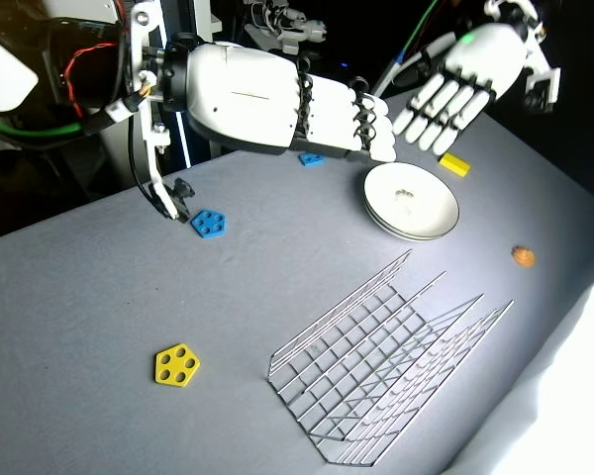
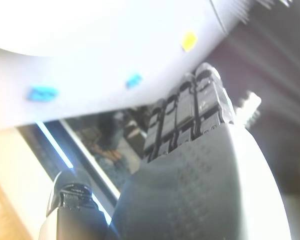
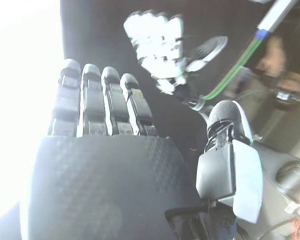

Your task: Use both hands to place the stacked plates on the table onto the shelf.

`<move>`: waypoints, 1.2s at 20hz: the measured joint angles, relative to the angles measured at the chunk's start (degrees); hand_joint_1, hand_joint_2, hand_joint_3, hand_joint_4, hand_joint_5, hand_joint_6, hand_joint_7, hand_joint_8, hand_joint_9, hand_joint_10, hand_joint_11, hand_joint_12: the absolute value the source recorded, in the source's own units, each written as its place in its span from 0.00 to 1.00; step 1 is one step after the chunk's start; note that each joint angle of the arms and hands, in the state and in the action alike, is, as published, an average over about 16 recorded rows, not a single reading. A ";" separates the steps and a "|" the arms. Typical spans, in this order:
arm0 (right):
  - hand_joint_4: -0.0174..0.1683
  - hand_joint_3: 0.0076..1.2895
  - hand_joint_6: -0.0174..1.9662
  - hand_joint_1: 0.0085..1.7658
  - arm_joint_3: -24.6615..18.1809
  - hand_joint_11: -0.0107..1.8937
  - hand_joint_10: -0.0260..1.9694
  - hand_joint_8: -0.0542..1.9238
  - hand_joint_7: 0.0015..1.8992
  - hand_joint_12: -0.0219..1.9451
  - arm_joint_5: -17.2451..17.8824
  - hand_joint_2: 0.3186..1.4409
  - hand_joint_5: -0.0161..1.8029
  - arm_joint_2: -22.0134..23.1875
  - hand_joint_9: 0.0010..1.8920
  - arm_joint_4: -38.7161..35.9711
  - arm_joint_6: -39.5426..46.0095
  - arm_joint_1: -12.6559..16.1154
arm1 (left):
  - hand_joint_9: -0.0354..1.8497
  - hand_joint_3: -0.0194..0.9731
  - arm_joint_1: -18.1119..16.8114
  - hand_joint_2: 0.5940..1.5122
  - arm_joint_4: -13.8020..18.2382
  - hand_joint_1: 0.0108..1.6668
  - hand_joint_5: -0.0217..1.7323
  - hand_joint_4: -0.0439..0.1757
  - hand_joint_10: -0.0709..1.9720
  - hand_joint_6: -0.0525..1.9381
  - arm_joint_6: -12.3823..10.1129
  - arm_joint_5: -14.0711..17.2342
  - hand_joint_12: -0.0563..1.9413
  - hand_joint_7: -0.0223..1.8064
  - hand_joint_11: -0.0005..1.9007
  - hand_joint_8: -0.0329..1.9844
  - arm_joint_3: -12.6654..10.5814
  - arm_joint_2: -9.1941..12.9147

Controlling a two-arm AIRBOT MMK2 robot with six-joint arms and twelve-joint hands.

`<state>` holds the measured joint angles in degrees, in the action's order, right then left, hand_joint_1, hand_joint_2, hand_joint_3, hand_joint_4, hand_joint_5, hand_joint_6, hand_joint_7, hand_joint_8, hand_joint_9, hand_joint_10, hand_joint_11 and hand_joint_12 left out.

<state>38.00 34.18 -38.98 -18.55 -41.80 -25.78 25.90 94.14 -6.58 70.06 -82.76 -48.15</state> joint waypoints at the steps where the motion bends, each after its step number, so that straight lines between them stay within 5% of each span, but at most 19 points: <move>1: 0.08 0.01 0.02 0.01 0.06 0.02 0.01 0.03 0.01 0.01 1.01 0.69 0.02 -0.30 0.01 0.83 -0.89 -0.67 | 0.03 0.04 1.53 0.52 -0.40 0.00 0.02 0.22 0.04 0.02 0.69 -0.07 0.02 0.02 0.01 0.01 -0.81 -0.56; 13: 0.10 0.01 0.02 0.07 1.89 0.02 0.01 0.03 0.01 0.01 14.41 0.69 0.02 -3.39 0.01 5.48 -10.85 -7.91 | 0.03 0.04 17.79 0.53 -5.15 0.00 0.02 0.22 0.04 0.02 8.46 0.08 0.02 0.02 0.01 0.01 -9.31 -5.86; 24: 0.11 0.01 0.02 0.13 4.07 0.02 0.01 0.03 0.01 0.01 12.15 0.67 0.02 -5.40 0.01 -0.79 -11.52 -10.05 | 0.03 0.04 23.68 0.53 -7.74 0.00 0.02 0.21 0.04 0.02 9.25 -0.04 0.02 0.02 0.01 0.01 -16.36 -9.43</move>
<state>42.08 46.33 -44.37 -19.34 -53.32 -35.84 49.58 86.40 2.67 70.02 -99.12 -57.58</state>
